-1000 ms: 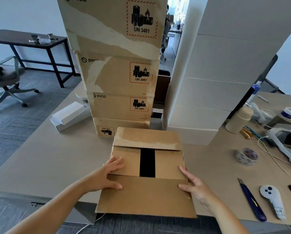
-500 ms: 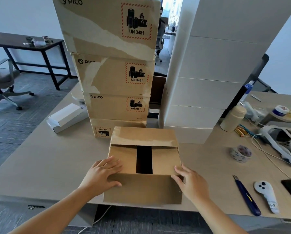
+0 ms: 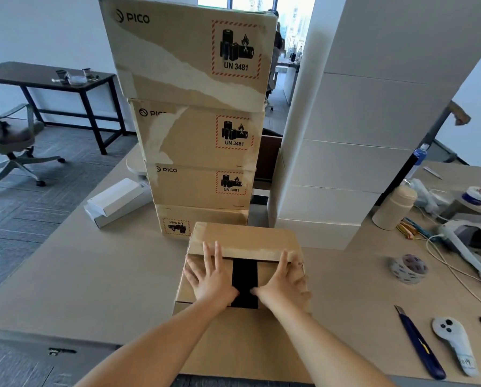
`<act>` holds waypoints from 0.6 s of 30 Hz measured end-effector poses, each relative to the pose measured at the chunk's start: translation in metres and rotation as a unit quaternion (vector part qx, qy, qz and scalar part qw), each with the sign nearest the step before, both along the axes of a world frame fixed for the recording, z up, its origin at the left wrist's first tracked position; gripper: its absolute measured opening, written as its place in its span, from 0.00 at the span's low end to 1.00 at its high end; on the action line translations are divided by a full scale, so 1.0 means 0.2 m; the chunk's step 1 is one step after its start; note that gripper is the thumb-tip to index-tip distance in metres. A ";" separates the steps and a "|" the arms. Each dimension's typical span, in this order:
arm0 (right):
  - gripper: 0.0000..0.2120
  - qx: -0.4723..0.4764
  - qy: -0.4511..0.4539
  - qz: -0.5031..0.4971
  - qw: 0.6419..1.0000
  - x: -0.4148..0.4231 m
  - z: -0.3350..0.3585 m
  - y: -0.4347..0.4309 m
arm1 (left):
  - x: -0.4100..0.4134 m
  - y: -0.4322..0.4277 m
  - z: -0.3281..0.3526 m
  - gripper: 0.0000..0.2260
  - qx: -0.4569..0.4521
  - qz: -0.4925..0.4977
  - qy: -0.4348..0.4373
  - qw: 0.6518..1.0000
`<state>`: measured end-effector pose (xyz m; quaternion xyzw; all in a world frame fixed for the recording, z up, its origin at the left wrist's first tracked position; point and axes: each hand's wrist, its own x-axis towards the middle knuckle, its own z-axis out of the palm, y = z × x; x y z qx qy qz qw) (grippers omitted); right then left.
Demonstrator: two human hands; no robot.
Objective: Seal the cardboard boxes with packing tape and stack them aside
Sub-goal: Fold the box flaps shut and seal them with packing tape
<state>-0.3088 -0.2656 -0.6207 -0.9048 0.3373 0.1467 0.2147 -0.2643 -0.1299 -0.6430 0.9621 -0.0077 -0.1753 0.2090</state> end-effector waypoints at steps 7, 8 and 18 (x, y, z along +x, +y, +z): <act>0.61 0.038 -0.072 0.006 0.997 -0.04 0.05 -0.05 | -0.05 0.06 0.07 0.54 -0.117 -0.005 -0.037 0.992; 0.62 0.039 -0.092 0.007 0.995 -0.05 0.05 -0.05 | -0.07 0.06 0.09 0.54 -0.125 -0.004 -0.044 0.991; 0.36 0.131 -0.154 -0.005 0.979 -0.07 0.12 -0.20 | 0.03 0.21 0.28 0.35 -0.255 0.041 -0.016 0.966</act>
